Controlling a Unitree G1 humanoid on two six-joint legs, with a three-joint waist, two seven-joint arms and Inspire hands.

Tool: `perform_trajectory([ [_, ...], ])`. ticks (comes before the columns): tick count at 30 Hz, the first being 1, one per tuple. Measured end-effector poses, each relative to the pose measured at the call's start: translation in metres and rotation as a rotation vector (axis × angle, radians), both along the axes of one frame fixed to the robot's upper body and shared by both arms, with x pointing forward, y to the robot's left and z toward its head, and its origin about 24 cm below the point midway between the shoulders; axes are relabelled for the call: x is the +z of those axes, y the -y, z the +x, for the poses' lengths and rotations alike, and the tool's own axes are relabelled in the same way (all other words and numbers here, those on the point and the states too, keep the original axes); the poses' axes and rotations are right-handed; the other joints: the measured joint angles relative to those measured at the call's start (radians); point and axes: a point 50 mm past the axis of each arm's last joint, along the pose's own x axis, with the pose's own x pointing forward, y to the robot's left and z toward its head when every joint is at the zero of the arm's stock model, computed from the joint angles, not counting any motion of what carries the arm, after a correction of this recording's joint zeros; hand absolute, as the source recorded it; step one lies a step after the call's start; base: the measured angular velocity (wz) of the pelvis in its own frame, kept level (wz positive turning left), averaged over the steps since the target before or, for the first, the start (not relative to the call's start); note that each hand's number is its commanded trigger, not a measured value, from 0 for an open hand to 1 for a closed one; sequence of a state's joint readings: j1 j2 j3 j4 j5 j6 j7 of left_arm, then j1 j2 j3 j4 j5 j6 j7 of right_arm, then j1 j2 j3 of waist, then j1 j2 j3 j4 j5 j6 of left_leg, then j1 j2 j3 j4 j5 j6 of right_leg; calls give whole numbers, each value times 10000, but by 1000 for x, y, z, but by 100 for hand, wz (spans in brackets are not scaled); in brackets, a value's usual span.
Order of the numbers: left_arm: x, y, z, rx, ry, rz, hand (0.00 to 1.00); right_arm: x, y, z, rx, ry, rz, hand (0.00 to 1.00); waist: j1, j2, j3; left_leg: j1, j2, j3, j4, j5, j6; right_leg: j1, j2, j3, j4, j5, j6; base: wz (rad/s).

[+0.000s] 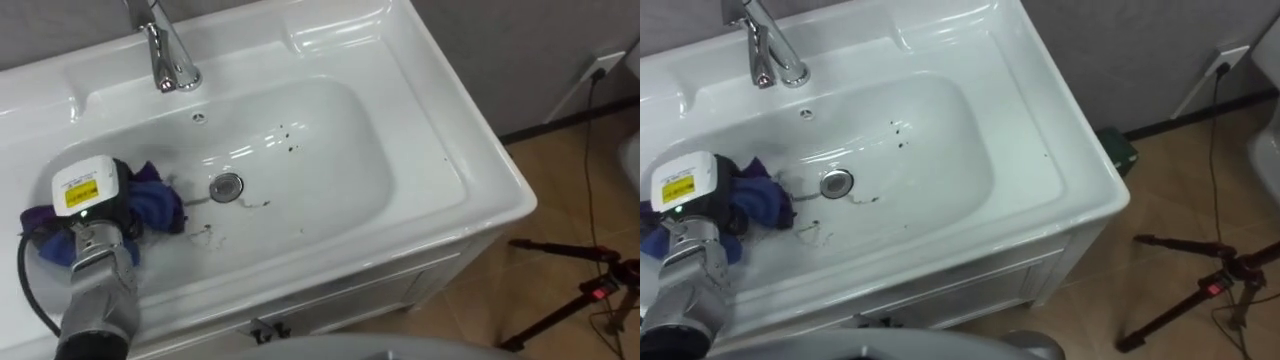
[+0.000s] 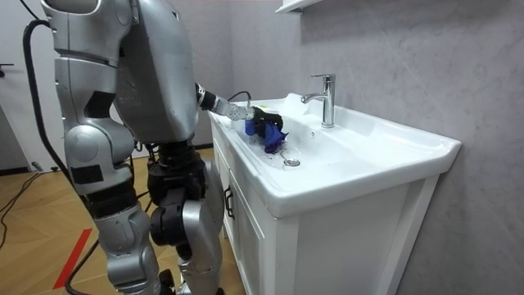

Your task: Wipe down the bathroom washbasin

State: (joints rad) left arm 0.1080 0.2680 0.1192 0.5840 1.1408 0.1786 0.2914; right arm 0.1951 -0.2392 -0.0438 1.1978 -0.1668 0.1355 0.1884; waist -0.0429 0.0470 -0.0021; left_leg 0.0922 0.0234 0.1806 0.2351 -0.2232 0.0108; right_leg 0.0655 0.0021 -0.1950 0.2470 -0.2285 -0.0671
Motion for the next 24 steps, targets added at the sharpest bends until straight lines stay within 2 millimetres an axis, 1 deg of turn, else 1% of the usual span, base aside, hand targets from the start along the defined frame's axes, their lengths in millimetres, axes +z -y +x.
perform_trajectory([
  [1, -3, -2, -4, 69, -174, 8, 100, 0, 1, 1, 6, 27, -30, 0, 4, 20, 1, 2, 1, 29, -5, -1, -1, 10, -8, -5, 7, -3, -4, -4],
  [3, -3, -3, -5, 51, -225, 82, 100, 1, 2, 1, -21, -47, -81, 0, 12, 52, -17, 25, -3, 65, -43, -1, -2, 9, -7, -2, 45, -11, -16, -5],
  [4, -5, -5, -7, 46, -384, 178, 100, 1, 4, 1, -116, -37, -112, 0, 4, 10, 3, 74, -1, 89, -116, 2, -7, 4, -4, 7, 71, -22, -29, -7],
  [5, -6, -6, -8, 56, -439, 187, 100, 1, 4, 0, -204, -21, -132, 0, -11, 58, -23, 81, 1, 93, -138, 6, -15, 1, -3, 7, 71, -22, -30, -6],
  [6, -8, -6, -9, 95, -572, 176, 100, 2, 6, -1, -233, -41, -179, 0, -27, 115, -74, 82, -1, 106, -136, 7, -16, -3, -3, 10, 72, -23, -31, -4],
  [7, -9, -7, -11, 127, -661, 163, 100, 2, 7, -2, -251, -93, -222, 0, -39, 127, -117, 98, -1, 117, -135, 7, -16, 1, -3, 19, 84, -26, -37, -4],
  [9, -11, -7, -11, 168, -736, 152, 100, 3, 8, -3, -318, -121, -256, 0, -37, 167, -106, 128, -9, 148, -146, 15, -30, -3, -2, 33, 109, -36, -51, -4],
  [17, -13, -9, -14, 475, -823, 45, 100, 4, 12, -4, -627, -238, -355, 0, -33, 145, -103, 250, -5, 188, -156, 48, -76, 42, 18, 58, 110, -70, -107, -2],
  [24, -14, -15, -19, 1799, -223, -1225, 100, 5, 15, -3, -719, -167, -559, 0, -55, 121, -103, 344, -17, 182, -340, 83, -128, 40, 26, 60, 119, -115, -134, 0],
])
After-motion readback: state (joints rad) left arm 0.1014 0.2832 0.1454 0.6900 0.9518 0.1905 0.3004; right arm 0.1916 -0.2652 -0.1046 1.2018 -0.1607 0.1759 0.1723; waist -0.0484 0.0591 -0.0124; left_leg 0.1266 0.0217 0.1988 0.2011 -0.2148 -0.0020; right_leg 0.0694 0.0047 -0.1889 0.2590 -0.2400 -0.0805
